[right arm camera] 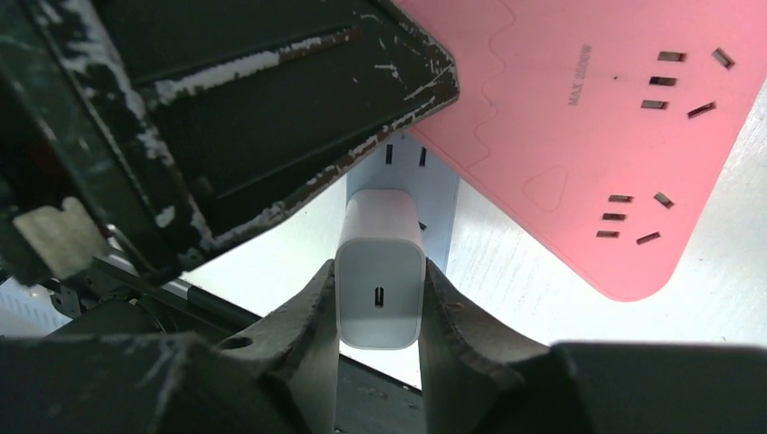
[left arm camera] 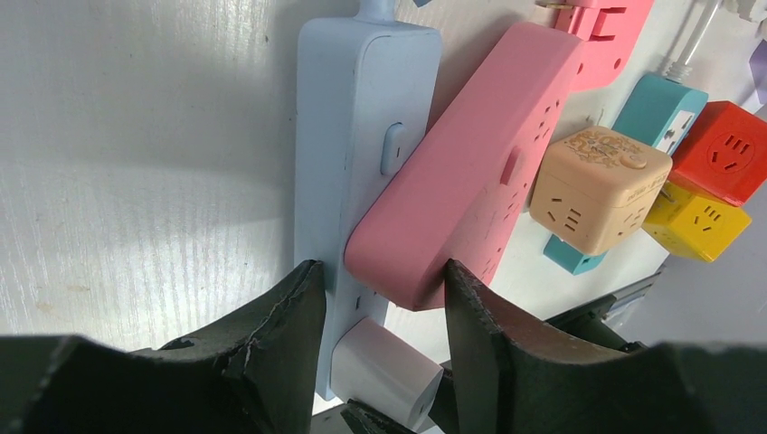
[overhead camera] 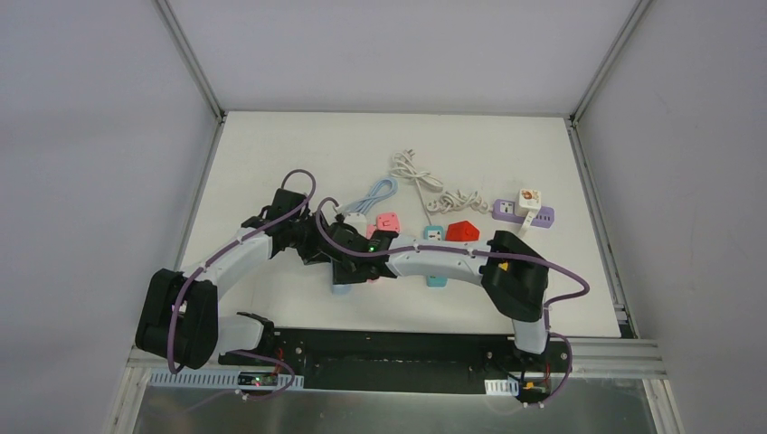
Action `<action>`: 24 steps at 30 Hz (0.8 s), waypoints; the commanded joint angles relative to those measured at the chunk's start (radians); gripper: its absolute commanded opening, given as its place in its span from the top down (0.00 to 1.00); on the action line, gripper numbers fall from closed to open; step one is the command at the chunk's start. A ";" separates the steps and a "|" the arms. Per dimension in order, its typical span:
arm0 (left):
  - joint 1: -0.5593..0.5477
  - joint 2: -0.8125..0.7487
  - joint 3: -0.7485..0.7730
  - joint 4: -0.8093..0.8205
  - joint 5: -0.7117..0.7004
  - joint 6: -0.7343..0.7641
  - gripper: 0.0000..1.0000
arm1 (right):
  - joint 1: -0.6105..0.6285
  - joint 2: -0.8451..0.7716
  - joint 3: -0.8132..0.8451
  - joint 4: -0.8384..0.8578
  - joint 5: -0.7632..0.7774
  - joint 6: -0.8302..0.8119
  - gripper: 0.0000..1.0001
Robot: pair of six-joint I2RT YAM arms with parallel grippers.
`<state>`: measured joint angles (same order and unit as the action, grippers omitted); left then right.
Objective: Pull the plug off the socket
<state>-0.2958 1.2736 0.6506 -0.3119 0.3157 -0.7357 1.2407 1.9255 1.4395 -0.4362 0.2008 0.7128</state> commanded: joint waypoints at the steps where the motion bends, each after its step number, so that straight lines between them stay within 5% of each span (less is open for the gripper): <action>1: -0.017 0.028 -0.042 -0.118 -0.126 0.057 0.62 | 0.000 -0.067 0.015 0.083 0.003 0.006 1.00; 7: -0.020 0.030 -0.041 -0.116 -0.129 0.056 0.65 | -0.034 -0.151 -0.103 0.243 -0.090 0.019 1.00; 15: -0.023 0.031 -0.039 -0.126 -0.143 0.055 0.65 | -0.004 -0.049 0.026 0.036 0.061 0.004 1.00; 22: -0.023 0.032 -0.035 -0.135 -0.153 0.052 0.66 | -0.070 -0.219 -0.215 0.392 -0.147 0.027 1.00; 24: -0.023 0.031 -0.038 -0.136 -0.154 0.052 0.66 | -0.075 -0.214 -0.208 0.370 -0.155 0.037 1.00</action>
<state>-0.3088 1.2694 0.6533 -0.3099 0.3027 -0.7364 1.1938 1.8221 1.2457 -0.2413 0.1253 0.7212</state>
